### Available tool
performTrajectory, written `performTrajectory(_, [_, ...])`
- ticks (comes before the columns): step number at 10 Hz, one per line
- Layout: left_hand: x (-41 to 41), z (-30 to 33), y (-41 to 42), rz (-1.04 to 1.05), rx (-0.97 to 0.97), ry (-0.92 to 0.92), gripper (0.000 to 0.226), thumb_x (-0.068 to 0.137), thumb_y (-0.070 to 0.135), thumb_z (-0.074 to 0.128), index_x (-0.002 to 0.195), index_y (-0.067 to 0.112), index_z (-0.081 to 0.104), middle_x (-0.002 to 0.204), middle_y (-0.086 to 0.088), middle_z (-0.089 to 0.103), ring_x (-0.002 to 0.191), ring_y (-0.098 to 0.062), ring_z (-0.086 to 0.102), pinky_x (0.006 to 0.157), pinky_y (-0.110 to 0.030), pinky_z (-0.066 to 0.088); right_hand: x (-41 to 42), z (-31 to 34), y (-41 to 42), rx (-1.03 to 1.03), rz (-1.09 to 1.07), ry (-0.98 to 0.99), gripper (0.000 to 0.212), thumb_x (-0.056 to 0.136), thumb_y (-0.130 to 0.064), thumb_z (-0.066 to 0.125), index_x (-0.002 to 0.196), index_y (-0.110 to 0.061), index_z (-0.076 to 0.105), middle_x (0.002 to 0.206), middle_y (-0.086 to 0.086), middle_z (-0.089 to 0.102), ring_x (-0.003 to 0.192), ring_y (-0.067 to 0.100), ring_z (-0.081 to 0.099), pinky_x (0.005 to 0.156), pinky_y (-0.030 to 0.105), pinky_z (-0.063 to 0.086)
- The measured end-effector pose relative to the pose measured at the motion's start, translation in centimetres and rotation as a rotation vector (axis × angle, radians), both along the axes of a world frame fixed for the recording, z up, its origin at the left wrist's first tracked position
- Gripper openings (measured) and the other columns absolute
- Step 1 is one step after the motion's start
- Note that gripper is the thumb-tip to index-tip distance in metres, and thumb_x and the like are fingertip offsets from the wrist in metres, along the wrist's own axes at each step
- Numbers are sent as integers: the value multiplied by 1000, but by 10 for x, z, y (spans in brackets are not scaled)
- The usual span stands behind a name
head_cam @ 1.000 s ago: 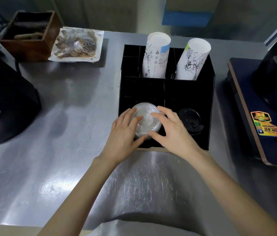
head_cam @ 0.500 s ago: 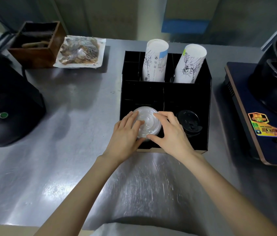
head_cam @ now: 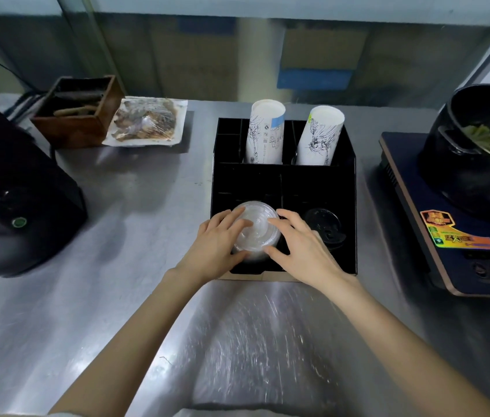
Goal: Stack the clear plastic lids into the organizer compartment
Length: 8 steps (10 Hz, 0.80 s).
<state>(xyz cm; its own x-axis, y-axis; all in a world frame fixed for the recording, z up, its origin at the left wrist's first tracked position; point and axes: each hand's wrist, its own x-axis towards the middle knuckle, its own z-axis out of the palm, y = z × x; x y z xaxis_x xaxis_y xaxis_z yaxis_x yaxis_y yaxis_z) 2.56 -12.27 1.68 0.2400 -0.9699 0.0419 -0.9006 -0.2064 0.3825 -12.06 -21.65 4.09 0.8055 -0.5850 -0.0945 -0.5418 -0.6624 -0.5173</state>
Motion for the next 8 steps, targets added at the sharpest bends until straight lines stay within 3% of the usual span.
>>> performTrajectory(3, [8, 17, -4, -40, 31, 1, 57, 79, 32, 64, 128, 21, 36, 149, -1, 22, 135, -25, 16, 105, -40, 17, 2, 18, -13, -30, 31, 39, 54, 89, -28, 50, 137, -19, 27, 151, 4, 23, 137, 21, 24, 113, 38, 17])
performTrajectory(4, [13, 32, -13, -28, 37, -11, 57, 83, 39, 57, 131, 22, 33, 150, -2, 20, 137, -23, 12, 108, -40, 13, 7, 32, -31, -68, 68, 163, 55, 89, -31, 48, 138, -19, 25, 152, 7, 21, 140, 21, 16, 116, 42, 15])
performTrajectory(6, [30, 84, -43, 51, 103, -137, 64, 87, 47, 47, 138, 21, 18, 153, -6, 10, 138, -28, 2, 112, -50, 3, 19, 73, -62, -155, 81, 367, 57, 90, -41, 43, 139, -21, 22, 154, 11, 13, 142, 26, 9, 116, 49, 10])
performTrajectory(8, [46, 143, -70, 116, -20, -270, 70, 87, 52, 41, 139, 22, 6, 153, -7, 5, 138, -31, -3, 110, -51, 0, 34, 136, -86, -307, 14, 326, 62, 89, -41, 44, 141, -24, 13, 154, 12, 8, 142, 28, 4, 114, 53, 6])
